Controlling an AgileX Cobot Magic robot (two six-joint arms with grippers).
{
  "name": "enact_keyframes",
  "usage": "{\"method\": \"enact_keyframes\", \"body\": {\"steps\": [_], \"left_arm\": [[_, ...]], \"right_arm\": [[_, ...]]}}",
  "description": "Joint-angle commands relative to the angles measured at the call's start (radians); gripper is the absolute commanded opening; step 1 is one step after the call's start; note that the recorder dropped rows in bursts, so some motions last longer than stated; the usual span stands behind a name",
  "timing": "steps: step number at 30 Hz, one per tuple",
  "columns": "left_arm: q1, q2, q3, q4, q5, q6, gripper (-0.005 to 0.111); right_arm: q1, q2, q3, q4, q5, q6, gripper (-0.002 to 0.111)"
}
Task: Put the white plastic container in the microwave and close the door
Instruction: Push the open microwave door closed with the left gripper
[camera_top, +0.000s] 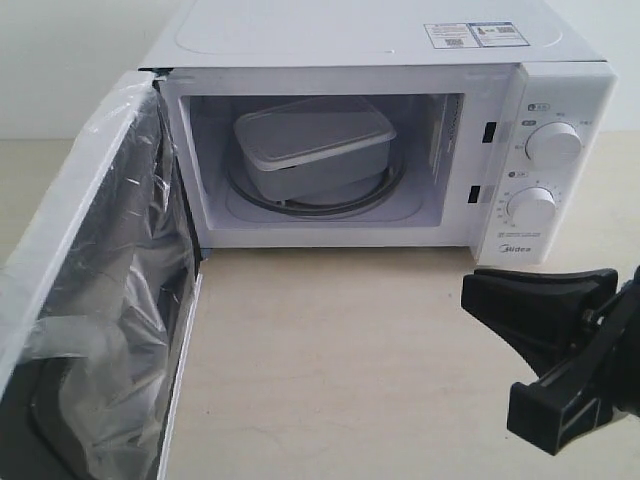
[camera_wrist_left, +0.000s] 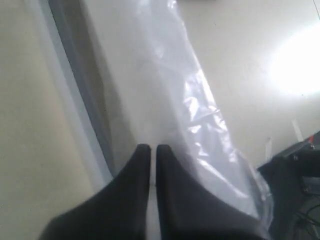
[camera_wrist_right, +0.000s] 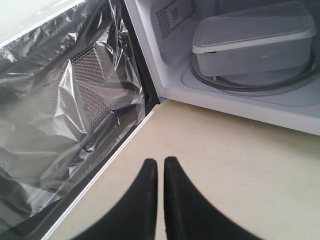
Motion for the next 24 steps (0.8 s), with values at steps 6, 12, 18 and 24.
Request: {"method": "enact_keyframes", "body": {"steps": [6,12,18,24], "left_arm": [[-0.011,0.078,-0.005,-0.109,0.01,0.119,0.004],[-0.095,0.105,-0.005,-0.129,0.01,0.167,0.004],[-0.219,0.181,-0.005,-0.189,-0.078,0.212,0.004],[-0.302,0.282,-0.007,-0.192,-0.193,0.235,0.004]], "right_arm": [[0.001,-0.003,0.007,-0.007,-0.05,-0.006,0.0],[-0.001,-0.003,-0.017,0.018,-0.077,-0.01,0.0],[-0.001,-0.003,-0.071,0.04,-0.082,-0.026,0.0],[-0.001,-0.003,-0.116,0.054,-0.06,-0.069,0.0]]}}
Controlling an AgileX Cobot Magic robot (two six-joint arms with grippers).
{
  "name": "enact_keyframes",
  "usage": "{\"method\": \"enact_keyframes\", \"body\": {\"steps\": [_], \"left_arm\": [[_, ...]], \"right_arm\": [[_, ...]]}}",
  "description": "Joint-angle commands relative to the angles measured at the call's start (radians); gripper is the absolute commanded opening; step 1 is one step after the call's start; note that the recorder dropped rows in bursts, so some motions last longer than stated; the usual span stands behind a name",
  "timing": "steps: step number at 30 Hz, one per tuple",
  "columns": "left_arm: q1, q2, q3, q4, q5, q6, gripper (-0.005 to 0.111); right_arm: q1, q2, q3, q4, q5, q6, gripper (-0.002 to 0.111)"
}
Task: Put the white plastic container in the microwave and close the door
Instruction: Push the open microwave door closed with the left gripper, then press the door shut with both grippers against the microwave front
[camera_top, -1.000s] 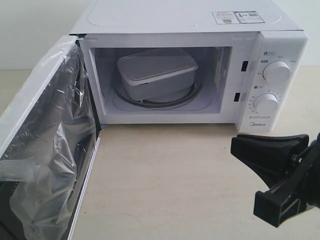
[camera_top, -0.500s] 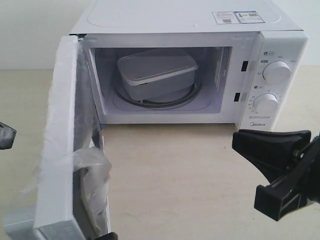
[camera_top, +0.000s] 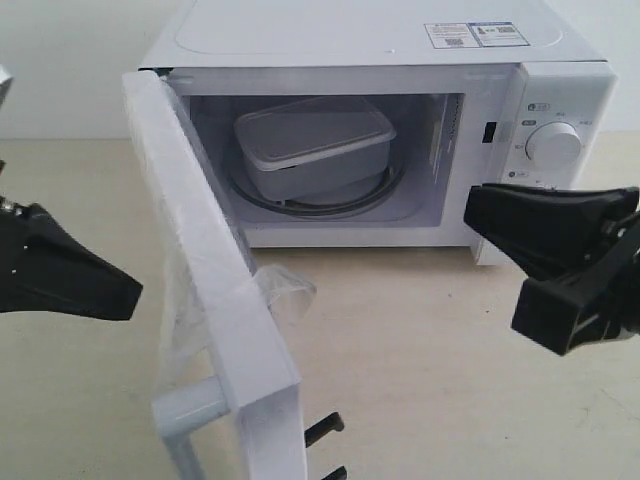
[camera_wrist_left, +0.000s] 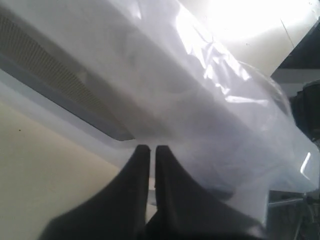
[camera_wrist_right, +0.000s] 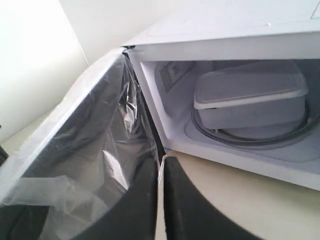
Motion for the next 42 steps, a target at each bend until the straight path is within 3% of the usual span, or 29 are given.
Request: {"method": "enact_keyframes", "body": {"steps": [1,11,26,36,42], "left_arm": [[-0.054,0.068,-0.007,-0.024,-0.104,0.037,0.004],[-0.089,0.209,-0.036,-0.216,-0.194,0.232,0.004],[-0.089,0.37,-0.168,-0.329,-0.234,0.378,0.004],[-0.089,0.434,-0.243,-0.376,-0.244,0.467,0.004],[-0.089,0.395,-0.25,-0.315,-0.222,0.464,0.004]], "right_arm": [[-0.001,-0.003,-0.027,0.028,0.008,-0.056,0.0],[-0.001,-0.003,-0.067,0.133,0.056,-0.225,0.0],[-0.001,-0.003,-0.103,0.14,0.06,-0.256,0.0],[-0.001,-0.013,-0.103,0.159,0.102,-0.258,0.0],[-0.001,0.029,-0.101,0.219,0.04,-0.228,0.0]]}}
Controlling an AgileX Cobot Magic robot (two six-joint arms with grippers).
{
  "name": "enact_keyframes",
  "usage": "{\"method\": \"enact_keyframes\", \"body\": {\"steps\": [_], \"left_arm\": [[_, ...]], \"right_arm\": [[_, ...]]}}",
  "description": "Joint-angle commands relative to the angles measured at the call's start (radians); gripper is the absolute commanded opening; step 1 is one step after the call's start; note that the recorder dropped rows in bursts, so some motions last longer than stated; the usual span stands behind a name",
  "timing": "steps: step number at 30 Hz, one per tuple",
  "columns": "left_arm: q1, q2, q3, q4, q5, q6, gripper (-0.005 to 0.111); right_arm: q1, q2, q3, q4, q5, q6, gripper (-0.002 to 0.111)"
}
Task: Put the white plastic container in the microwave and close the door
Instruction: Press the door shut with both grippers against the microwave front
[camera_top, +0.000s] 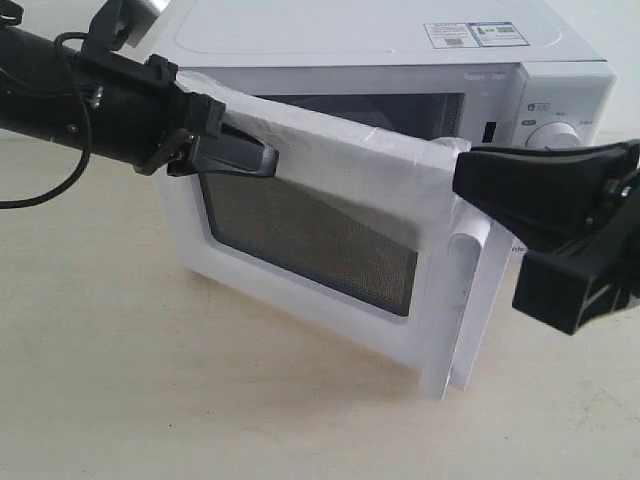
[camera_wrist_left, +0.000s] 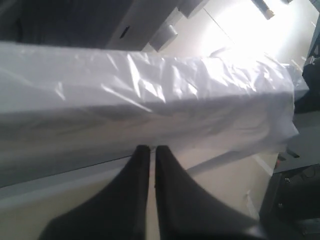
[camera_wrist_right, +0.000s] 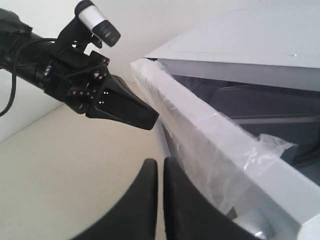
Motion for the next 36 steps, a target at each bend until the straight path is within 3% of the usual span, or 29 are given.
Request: {"method": "enact_keyframes", "body": {"steps": [1,11,20,36], "left_arm": [[-0.006,-0.047,-0.008,0.067,0.027,-0.004,0.004],[-0.006,-0.272,0.029,0.172,0.027,-0.139,0.004],[-0.006,-0.469,0.11,0.183,-0.008,-0.173,0.004],[-0.006,-0.518,0.196,0.186,-0.034,-0.183,0.004]], "right_arm": [[-0.001,0.047,-0.009,0.043,-0.076,0.028,0.0],[0.001,0.262,-0.009,0.028,-0.273,0.213,0.0],[0.001,0.419,-0.009,0.022,-0.456,0.219,0.0],[-0.001,0.465,-0.009,0.044,-0.621,0.218,0.0]]}}
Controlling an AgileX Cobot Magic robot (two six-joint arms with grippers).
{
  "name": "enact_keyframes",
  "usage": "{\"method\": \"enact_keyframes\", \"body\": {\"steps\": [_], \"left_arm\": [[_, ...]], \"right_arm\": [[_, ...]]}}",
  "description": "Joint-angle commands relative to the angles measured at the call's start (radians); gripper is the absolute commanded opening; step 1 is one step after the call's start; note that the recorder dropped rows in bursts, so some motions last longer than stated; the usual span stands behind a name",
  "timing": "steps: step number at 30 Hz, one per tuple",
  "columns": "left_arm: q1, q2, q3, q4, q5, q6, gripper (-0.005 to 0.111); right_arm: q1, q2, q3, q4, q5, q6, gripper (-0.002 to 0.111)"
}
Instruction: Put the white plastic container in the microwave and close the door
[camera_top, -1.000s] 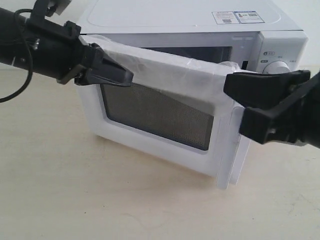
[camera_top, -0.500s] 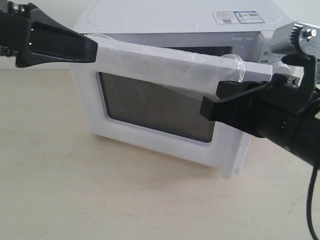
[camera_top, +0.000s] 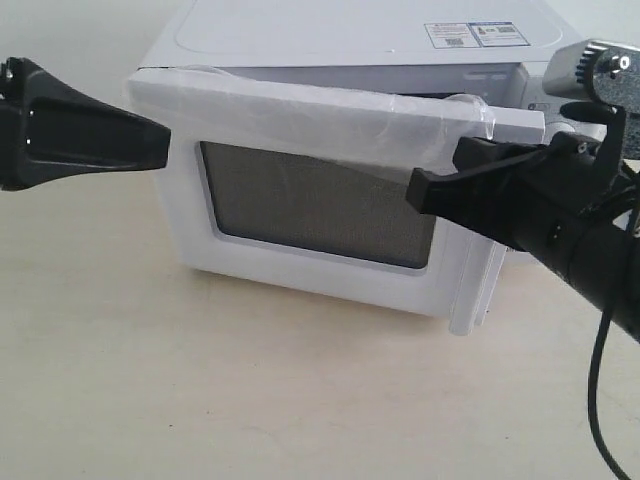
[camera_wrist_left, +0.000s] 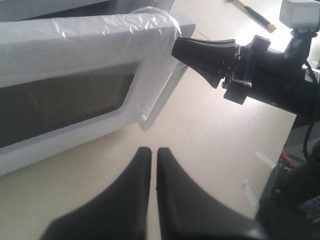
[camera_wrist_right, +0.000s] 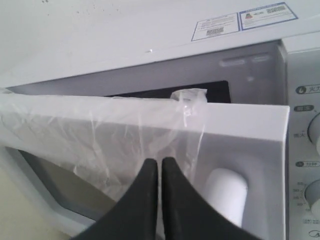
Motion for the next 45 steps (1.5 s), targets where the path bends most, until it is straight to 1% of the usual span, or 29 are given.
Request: {"method": "enact_keyframes", "body": {"steps": [1,5,9,17,19,24,34,37,40,45], "left_arm": [[-0.006,-0.007,0.003,0.0,-0.002,-0.02,0.004],[-0.006,-0.014,0.003,-0.001,0.024,-0.02,0.004],[-0.006,-0.06,0.003,-0.001,0.027,-0.02,0.004],[-0.006,-0.081,0.003,0.001,0.037,-0.027,0.004],[-0.006,-0.081,0.003,0.001,0.041,-0.027,0.004],[-0.006,-0.081,0.003,0.001,0.059,-0.035,0.004],[-0.006,-0.081,0.003,0.001,0.064,-0.035,0.004],[-0.006,-0.081,0.003,0.001,0.064,-0.035,0.004],[-0.006,-0.081,0.003,0.001,0.064,-0.035,0.004],[-0.006,-0.081,0.003,0.001,0.064,-0.035,0.004]], "right_arm": [[-0.001,0.013,-0.007,0.009,-0.035,-0.006,0.0],[-0.001,0.067,-0.007,0.014,-0.078,0.009,0.0],[-0.001,0.138,-0.011,0.008,-0.145,0.027,0.0],[-0.001,0.143,-0.068,0.012,-0.162,-0.006,0.0],[-0.001,0.164,-0.101,0.012,-0.162,-0.042,0.0],[-0.001,0.237,-0.142,0.03,-0.156,-0.046,0.0],[-0.001,0.289,-0.15,0.05,-0.248,-0.029,0.0],[-0.029,0.289,-0.153,0.048,-0.236,-0.021,0.0],[-0.083,0.289,-0.172,0.044,-0.175,-0.013,0.0],[-0.124,0.289,-0.173,-0.04,-0.169,0.044,0.0]]}}
